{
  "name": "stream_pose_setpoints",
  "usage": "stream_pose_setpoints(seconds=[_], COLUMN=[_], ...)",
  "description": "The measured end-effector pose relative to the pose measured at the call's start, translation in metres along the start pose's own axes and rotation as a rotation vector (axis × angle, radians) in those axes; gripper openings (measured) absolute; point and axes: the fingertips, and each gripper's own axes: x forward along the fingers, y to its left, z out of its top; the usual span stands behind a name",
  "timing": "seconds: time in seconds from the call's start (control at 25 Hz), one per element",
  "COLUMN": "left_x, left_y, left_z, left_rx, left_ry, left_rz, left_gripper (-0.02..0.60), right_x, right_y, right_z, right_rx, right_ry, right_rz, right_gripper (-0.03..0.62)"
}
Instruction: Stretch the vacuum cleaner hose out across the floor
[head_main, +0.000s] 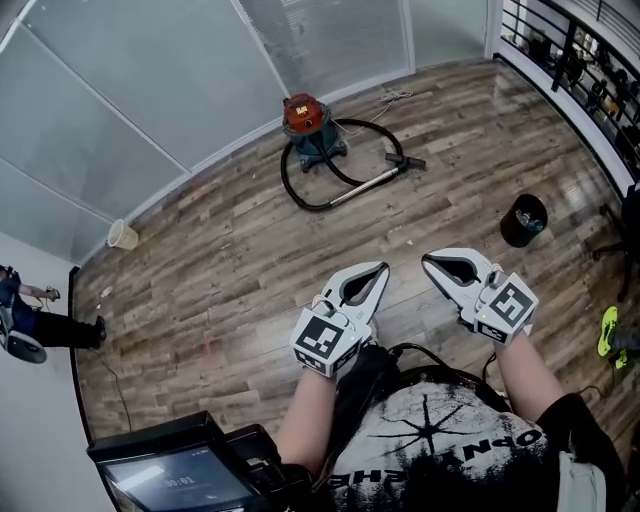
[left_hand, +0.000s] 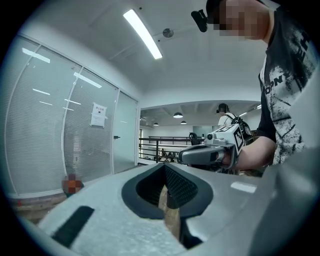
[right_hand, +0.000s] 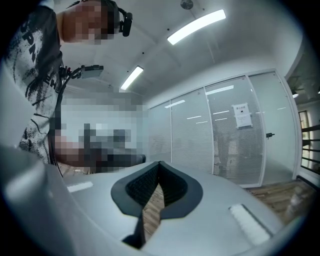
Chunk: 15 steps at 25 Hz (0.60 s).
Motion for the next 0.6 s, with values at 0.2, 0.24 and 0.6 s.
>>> stream_pose_setpoints(seconds=[0.2,0.24,0.6], left_x=[0.018,0.02,0.03], left_y=[0.058,0.071,0.184], left_z=[0.005,0.005,-0.003], left_rx=[0.005,0.006,-0.017], left_ry=[-0.013,-0.013,-0.001], left_rz=[-0.063,-0.072,-0.135], left_gripper=[0.0,0.0,0.0], right_x=[0.049,0.061,0.171], right_y=[-0.036,-0.043,-0.093], right_z=[0.002,0.004,0.008], right_rx=[-0.013,-0.014,-0.007], right_ry=[0.02,0.021,0.037], right_rz=[-0.04,-0.049,-0.085], right_gripper=[0.006,0.006,0.006])
